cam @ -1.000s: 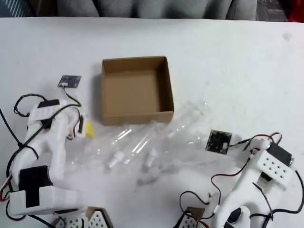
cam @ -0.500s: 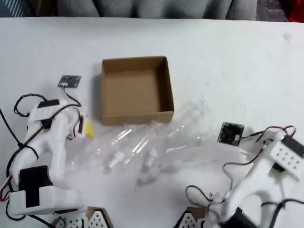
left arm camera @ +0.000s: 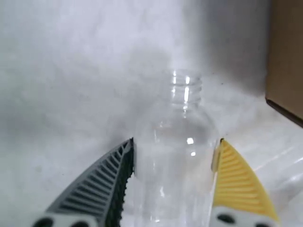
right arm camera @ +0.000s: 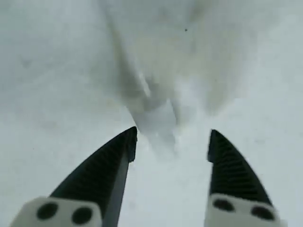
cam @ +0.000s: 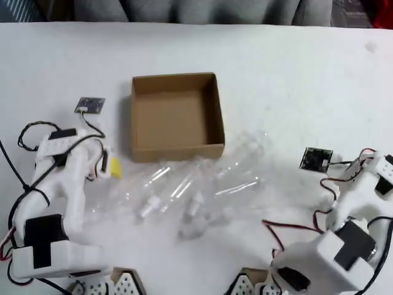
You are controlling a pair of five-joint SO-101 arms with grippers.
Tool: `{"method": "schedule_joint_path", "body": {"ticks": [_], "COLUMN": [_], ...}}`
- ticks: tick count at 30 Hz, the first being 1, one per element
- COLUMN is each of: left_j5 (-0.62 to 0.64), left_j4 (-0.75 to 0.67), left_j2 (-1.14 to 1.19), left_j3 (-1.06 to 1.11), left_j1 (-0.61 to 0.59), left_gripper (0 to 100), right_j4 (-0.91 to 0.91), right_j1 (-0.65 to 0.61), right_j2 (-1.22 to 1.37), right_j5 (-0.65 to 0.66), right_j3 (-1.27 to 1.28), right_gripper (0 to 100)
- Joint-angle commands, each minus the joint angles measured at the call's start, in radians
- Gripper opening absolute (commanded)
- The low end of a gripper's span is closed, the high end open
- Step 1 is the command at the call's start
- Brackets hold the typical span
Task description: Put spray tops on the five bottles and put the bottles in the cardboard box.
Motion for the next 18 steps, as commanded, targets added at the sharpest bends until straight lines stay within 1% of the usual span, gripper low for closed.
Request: {"method": "schedule_joint_path", "body": {"ticks": [1,4,6,11,12,14,18], "left_j5": [0.005,0.005,0.005,0.005,0.005,0.005,0.005], "left_j4": [-0.017,-0.017,-0.017,-0.017,-0.017,-0.017,-0.015], "left_j2": [-0.058,-0.058,-0.058,-0.058,-0.058,-0.058,-0.058], "left_j3": [-0.008,-0.008,-0.008,-0.008,-0.008,-0.008,-0.008], "left_j1": [0.004,0.004,0.004,0.008,0.008,0.008,0.008], "left_gripper": [25,25,25,25,25,25,25], "right_j4": [-0.005,0.008,0.047,0.202,0.226,0.268,0.326], "right_j1": [-0.027,-0.042,-0.044,-0.033,-0.03,-0.001,0.07], "right_j2": [0.015,0.002,-0.019,-0.094,-0.111,-0.142,-0.188], "right_j5": [-0.152,-0.321,-0.466,-0.864,-0.959,-1.148,-1.498], "right_j3": [-0.121,-0.183,-0.222,-0.287,-0.29,-0.285,-0.284], "right_gripper": [30.1,27.6,22.7,1.7,1.0,3.9,1.5]}}
